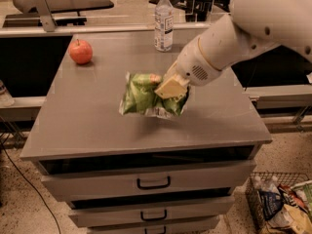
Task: Pick green jalapeno chip bag
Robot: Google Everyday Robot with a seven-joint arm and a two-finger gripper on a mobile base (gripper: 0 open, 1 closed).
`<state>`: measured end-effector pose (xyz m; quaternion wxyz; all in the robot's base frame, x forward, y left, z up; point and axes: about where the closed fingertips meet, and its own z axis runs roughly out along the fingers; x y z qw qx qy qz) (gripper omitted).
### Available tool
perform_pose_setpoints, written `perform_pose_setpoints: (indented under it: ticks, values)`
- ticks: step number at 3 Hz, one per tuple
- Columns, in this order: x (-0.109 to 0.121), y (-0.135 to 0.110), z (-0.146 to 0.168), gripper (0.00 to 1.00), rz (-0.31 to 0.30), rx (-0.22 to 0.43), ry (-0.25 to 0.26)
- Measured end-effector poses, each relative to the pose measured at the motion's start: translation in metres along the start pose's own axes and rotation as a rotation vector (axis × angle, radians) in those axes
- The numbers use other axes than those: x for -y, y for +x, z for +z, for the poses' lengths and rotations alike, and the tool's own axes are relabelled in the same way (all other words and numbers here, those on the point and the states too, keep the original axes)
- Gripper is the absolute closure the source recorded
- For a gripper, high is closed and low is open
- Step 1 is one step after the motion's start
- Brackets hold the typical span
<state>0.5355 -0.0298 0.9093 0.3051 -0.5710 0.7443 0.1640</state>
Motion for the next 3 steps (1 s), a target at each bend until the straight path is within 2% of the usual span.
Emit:
perform_pose_setpoints:
  ticks: [1, 2, 3]
  values:
    - [0.025, -0.033, -0.024, 1.00, 0.046, 0.101, 0.042]
    - [0.042, -0.041, -0.041, 1.00, 0.148, 0.176, 0.028]
    - [0.043, -0.045, -0.044, 1.00, 0.157, 0.189, 0.026]
